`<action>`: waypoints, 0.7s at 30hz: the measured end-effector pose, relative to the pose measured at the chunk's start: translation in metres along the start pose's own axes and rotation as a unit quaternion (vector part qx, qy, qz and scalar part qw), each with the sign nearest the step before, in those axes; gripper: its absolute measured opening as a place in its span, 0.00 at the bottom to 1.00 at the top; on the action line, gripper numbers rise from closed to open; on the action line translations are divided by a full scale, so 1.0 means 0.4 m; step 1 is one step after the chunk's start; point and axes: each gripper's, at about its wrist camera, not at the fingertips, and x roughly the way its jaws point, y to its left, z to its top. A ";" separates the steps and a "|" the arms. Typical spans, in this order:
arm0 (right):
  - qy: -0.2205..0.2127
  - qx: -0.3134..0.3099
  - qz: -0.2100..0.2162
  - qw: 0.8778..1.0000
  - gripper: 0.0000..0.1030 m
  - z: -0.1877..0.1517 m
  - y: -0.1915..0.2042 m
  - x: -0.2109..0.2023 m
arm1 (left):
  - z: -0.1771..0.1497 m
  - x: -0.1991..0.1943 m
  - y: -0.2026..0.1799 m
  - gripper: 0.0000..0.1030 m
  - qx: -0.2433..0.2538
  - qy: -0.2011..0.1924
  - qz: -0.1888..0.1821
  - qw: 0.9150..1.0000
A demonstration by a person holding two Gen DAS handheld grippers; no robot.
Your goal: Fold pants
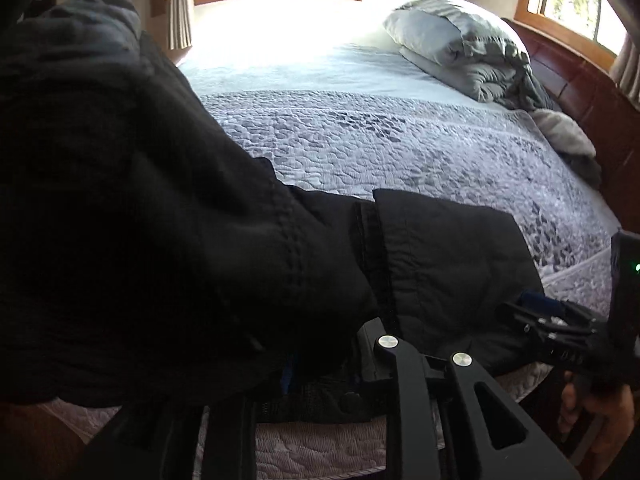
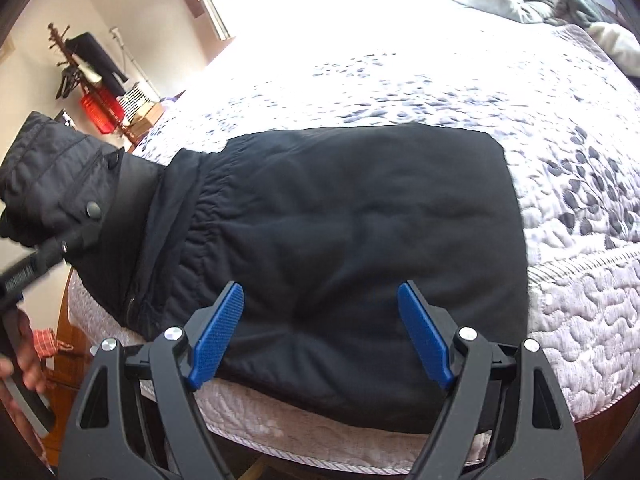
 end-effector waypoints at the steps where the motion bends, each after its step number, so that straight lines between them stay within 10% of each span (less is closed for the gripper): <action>1: 0.000 0.005 0.000 1.000 0.77 0.002 -0.010 0.001 | -0.008 0.006 -0.025 0.23 0.024 0.006 0.011 1.000; 10: -0.003 0.020 -0.001 1.000 0.77 0.001 -0.055 -0.009 | -0.053 0.024 -0.163 0.45 0.140 0.064 -0.018 0.988; 21: -0.018 0.061 0.061 0.996 0.83 0.049 -0.079 -0.045 | -0.034 -0.045 0.010 0.52 0.005 0.069 -0.101 0.992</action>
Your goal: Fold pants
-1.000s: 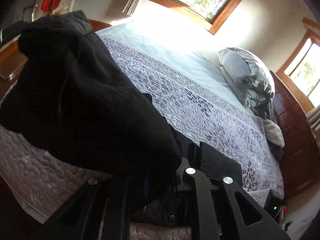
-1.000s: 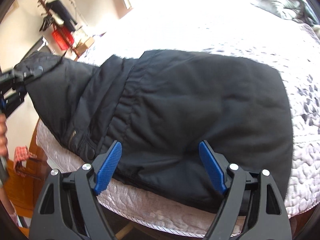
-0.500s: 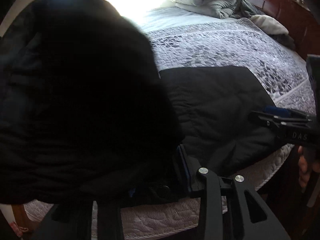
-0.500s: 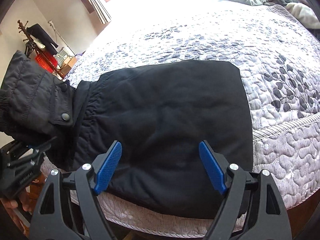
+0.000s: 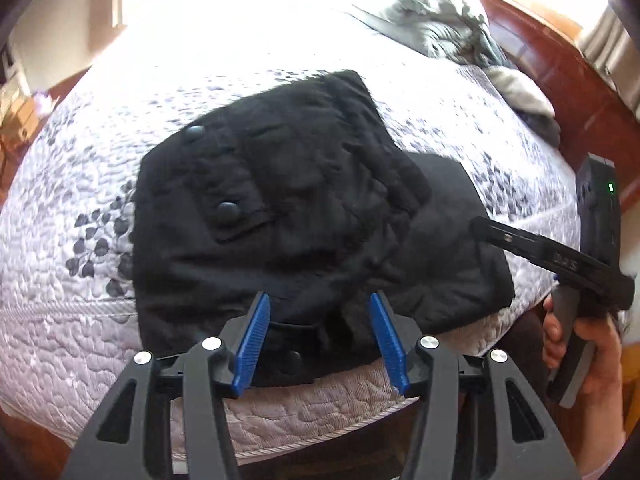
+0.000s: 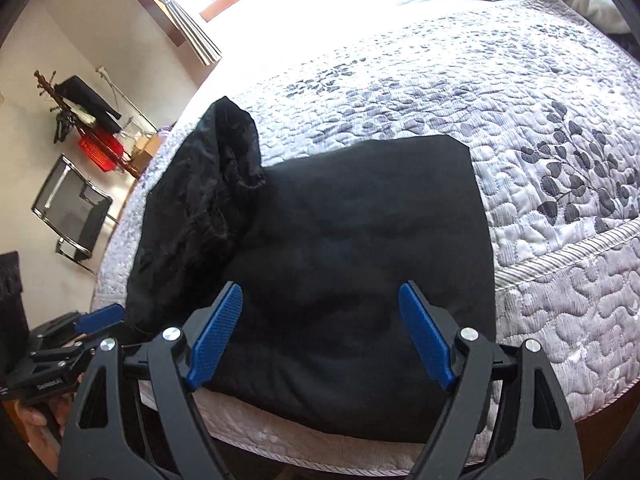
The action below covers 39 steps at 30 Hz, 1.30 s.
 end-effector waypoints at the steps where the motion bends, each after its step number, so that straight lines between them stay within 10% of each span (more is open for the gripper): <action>1: -0.001 -0.002 0.012 1.000 0.83 0.012 0.010 -0.001 | -0.006 -0.014 0.034 0.55 -0.019 -0.006 -0.003 1.000; 8: 0.026 -0.052 0.029 0.998 0.86 0.097 0.120 0.081 | 0.061 0.038 0.123 0.65 -0.132 -0.035 0.055 0.989; 15: 0.080 -0.094 -0.051 0.991 0.86 0.118 0.191 0.184 | 0.089 0.108 0.141 0.65 -0.131 -0.002 0.086 0.988; 25: 0.099 -0.090 -0.037 0.990 0.82 0.135 0.205 0.242 | 0.092 0.150 0.144 0.73 -0.103 0.004 0.116 0.988; 32: 0.077 -0.139 -0.035 0.987 0.27 0.136 0.244 0.212 | 0.085 0.136 0.169 0.72 -0.124 0.003 0.114 0.986; 39: 0.035 -0.157 0.018 0.987 0.21 0.139 0.281 0.042 | 0.086 0.074 0.173 0.72 -0.143 -0.017 0.105 0.984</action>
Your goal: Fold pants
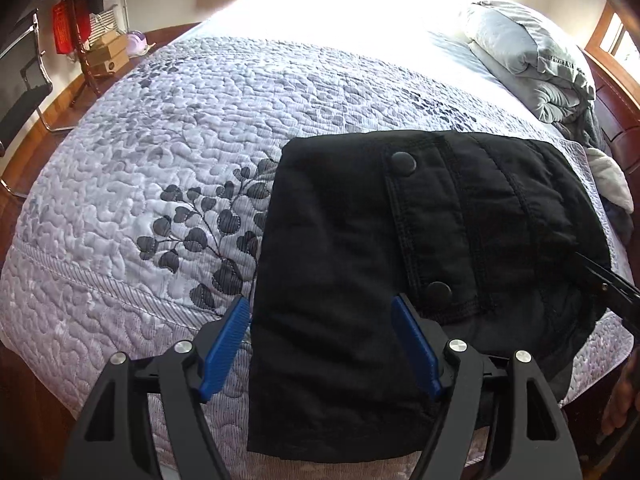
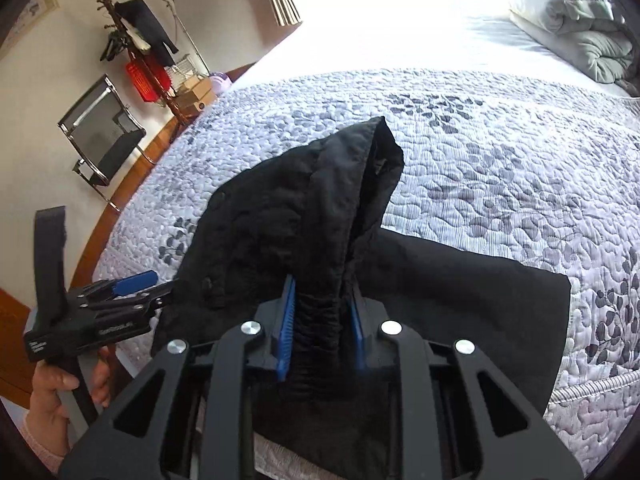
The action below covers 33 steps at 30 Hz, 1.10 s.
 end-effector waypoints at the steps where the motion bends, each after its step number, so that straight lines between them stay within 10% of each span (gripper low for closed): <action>1: -0.008 0.000 -0.001 1.000 0.21 0.002 0.000 -0.031 | 0.001 -0.008 -0.001 0.72 -0.001 -0.003 -0.004 1.000; 9: -0.030 0.031 -0.064 0.997 0.21 -0.042 -0.112 -0.179 | 0.007 -0.061 -0.108 0.74 0.048 -0.025 -0.024 0.998; 20: 0.039 0.135 -0.100 0.985 0.26 -0.233 -0.335 -0.064 | -0.038 0.047 -0.256 0.74 0.118 0.008 -0.011 0.993; 29: 0.036 0.109 -0.119 0.986 0.61 -0.204 -0.342 -0.095 | -0.031 0.042 -0.256 0.77 0.118 -0.001 0.005 0.993; 33: 0.028 0.117 -0.108 0.987 0.50 -0.165 -0.367 -0.097 | -0.023 0.032 -0.286 0.77 0.129 -0.002 -0.004 0.992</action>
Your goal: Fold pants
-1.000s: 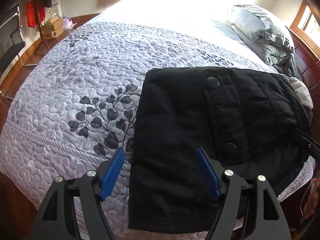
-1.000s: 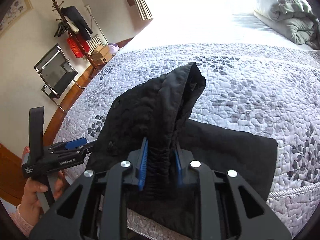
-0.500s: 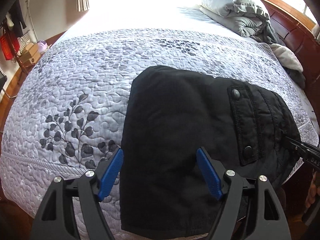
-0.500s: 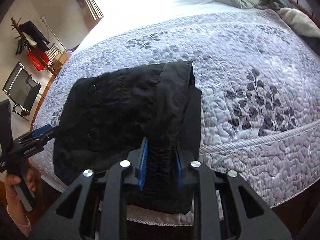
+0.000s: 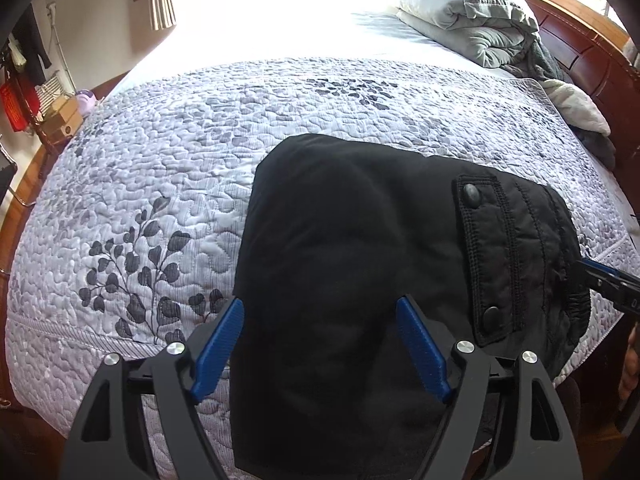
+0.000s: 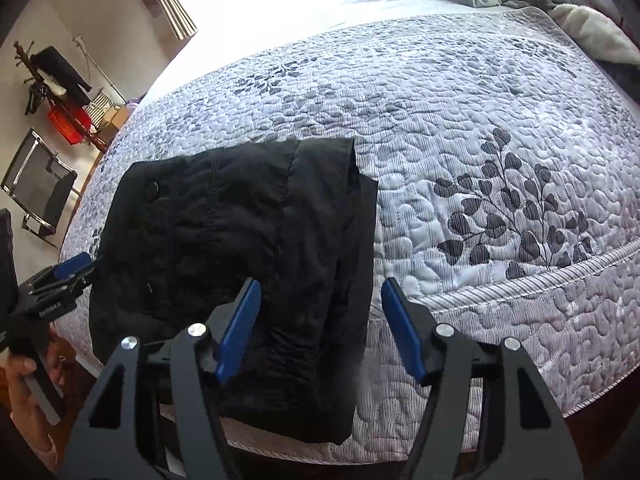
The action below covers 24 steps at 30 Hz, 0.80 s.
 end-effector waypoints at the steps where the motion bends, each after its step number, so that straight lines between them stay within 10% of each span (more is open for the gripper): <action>1: 0.004 -0.005 -0.001 1.000 0.45 0.009 0.003 0.006 | 0.003 0.003 -0.006 0.77 0.000 0.002 0.000 1.000; 10: 0.026 -0.023 -0.059 0.998 0.28 -0.006 0.042 0.069 | -0.009 0.056 -0.012 0.90 -0.012 0.014 0.016 1.000; 24: 0.023 -0.006 -0.017 1.000 0.46 -0.103 0.027 -0.021 | -0.054 -0.003 0.009 0.91 -0.011 0.018 0.007 1.000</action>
